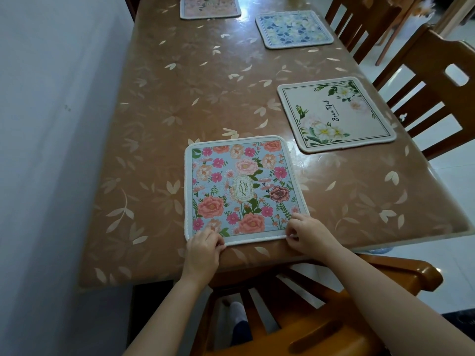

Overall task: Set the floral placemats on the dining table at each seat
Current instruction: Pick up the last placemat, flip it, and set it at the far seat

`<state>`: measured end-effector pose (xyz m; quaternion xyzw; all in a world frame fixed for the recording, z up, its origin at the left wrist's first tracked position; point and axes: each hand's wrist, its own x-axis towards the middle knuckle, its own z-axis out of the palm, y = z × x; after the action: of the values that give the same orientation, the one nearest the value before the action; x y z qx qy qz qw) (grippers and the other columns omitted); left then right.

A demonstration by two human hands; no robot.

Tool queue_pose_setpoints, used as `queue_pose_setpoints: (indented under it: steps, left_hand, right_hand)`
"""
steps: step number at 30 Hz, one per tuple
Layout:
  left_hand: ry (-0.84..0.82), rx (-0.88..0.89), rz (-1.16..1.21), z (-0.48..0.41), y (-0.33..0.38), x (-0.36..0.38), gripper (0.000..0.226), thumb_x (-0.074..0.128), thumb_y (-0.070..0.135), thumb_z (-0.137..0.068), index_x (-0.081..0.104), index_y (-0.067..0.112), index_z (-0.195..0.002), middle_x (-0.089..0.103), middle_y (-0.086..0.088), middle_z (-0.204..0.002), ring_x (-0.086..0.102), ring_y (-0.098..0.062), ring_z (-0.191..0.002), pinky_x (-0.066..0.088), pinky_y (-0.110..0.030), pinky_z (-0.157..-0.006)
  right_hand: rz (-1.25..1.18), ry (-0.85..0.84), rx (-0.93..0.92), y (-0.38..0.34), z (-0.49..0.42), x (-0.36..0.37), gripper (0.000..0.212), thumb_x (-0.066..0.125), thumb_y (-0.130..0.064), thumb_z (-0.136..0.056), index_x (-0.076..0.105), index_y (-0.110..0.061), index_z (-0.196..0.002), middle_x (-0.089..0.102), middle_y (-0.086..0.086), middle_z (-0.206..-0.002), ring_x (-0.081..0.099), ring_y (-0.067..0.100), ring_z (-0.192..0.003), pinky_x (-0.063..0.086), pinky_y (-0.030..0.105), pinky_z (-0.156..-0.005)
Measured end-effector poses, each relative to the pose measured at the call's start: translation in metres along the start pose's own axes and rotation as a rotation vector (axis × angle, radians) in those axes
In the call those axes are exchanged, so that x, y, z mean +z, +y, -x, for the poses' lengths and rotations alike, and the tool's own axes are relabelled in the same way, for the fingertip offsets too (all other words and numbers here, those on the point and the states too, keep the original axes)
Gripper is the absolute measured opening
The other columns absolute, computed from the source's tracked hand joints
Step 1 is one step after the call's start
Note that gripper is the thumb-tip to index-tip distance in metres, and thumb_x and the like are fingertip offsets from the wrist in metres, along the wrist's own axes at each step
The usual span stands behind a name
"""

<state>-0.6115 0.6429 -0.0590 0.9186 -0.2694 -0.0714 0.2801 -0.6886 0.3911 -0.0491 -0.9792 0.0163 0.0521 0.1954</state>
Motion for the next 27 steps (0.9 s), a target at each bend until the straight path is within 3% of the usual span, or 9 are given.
queue_pose_setpoints:
  steps: [13, 19, 27]
  left_hand:
    - [-0.016, -0.010, 0.012, 0.0026, 0.0018, -0.0022, 0.013, 0.072, 0.001, -0.072, 0.061, 0.008, -0.071, 0.062, -0.005, -0.076, 0.059, -0.031, -0.083, 0.046, -0.043, -0.072]
    - [-0.005, 0.003, 0.023, 0.0018, 0.0025, -0.0031, 0.014, 0.072, -0.001, -0.071, 0.062, 0.008, -0.071, 0.063, -0.005, -0.075, 0.059, -0.028, -0.080, 0.050, -0.047, -0.071]
    - [0.020, 0.000, 0.030, 0.0041, 0.0001, 0.0004, 0.014, 0.073, -0.002, -0.070, 0.062, 0.007, -0.071, 0.063, -0.006, -0.074, 0.059, -0.027, -0.078, 0.044, -0.038, -0.071]
  right_hand:
    - [-0.021, -0.027, 0.019, -0.0005, 0.0002, -0.0023, 0.006, 0.062, -0.011, -0.078, 0.060, -0.006, -0.077, 0.061, 0.009, -0.089, 0.055, 0.024, -0.086, 0.038, 0.023, -0.064]
    - [-0.035, -0.058, 0.026, 0.0004, -0.0010, -0.0046, 0.006, 0.061, -0.013, -0.080, 0.060, -0.008, -0.080, 0.061, 0.006, -0.093, 0.055, 0.020, -0.088, 0.042, 0.023, -0.066]
    - [-0.035, -0.036, 0.016, 0.0019, -0.0003, -0.0030, 0.005, 0.063, -0.011, -0.077, 0.060, -0.007, -0.076, 0.061, 0.006, -0.088, 0.055, 0.020, -0.083, 0.038, 0.021, -0.061]
